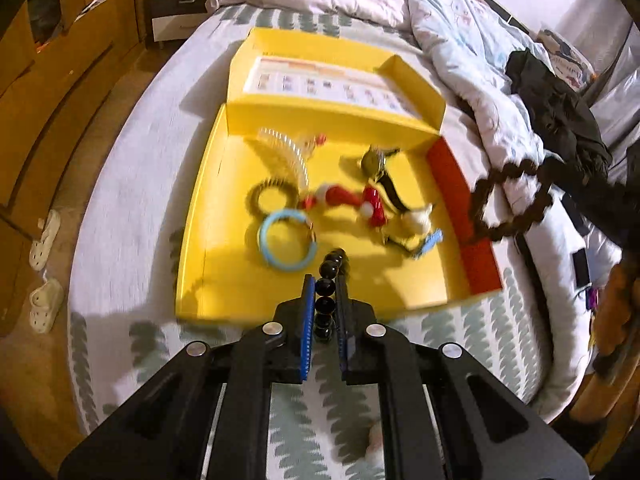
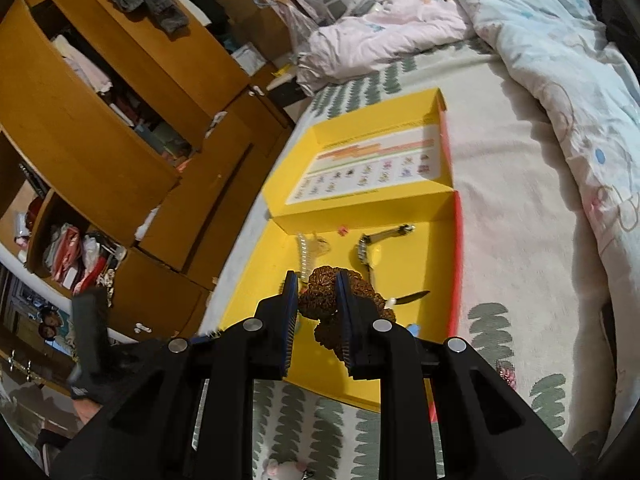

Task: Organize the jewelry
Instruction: 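Carry both bead bracelets into the yellow box and open both tools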

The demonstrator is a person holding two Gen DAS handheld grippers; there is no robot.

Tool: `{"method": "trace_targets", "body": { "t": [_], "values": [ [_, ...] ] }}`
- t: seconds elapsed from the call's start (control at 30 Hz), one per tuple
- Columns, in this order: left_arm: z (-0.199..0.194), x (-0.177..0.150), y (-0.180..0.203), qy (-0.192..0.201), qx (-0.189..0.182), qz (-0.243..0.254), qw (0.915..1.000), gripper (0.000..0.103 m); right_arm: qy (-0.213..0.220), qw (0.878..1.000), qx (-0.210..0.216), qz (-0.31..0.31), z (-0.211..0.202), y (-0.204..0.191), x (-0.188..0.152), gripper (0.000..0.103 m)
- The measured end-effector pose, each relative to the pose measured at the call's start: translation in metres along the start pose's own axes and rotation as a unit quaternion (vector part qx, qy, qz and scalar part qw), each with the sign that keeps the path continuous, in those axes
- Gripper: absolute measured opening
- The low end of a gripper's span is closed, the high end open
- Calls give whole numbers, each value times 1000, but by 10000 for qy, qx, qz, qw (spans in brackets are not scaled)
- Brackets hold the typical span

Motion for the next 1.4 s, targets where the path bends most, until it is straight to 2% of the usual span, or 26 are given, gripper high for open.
{"method": "trace_targets", "body": {
  "t": [0.1,0.2,0.4,0.6,0.9,1.27,1.4],
  "values": [
    [5,16,0,-17,-77,-19,10000,10,-59,9998,-196,29,10,6,0,20],
    [18,26,-3,-98,40,-75,9999,10,-144,9992,-380,58,20,11,-2,20],
    [44,32,-11,-339,-24,-56,9994,10,-275,9968,-757,-16,38,12,-6,20],
    [61,32,-32,-493,239,-227,9982,10,-474,9938,-998,-110,62,10,-12,20],
    [72,24,-66,-633,443,-531,9956,10,-796,9908,-1045,-339,97,-7,-23,20],
    [82,16,-74,-763,662,-556,9933,10,-1141,9871,-1042,-414,134,-10,-32,21],
    [84,18,-75,-757,784,-567,9924,11,-936,9897,-1015,-367,129,-7,-28,25]
  ]
}}
Point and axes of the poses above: each gripper's, at about its wrist camera, not at the fingertips, and z roughly the way its jaws point, y to its right, x to its top, the point moved 3 cm from there along z, roughly the way its jaws point, and after that the axes turned 11 degrees about -y, right-handed, at the moved point
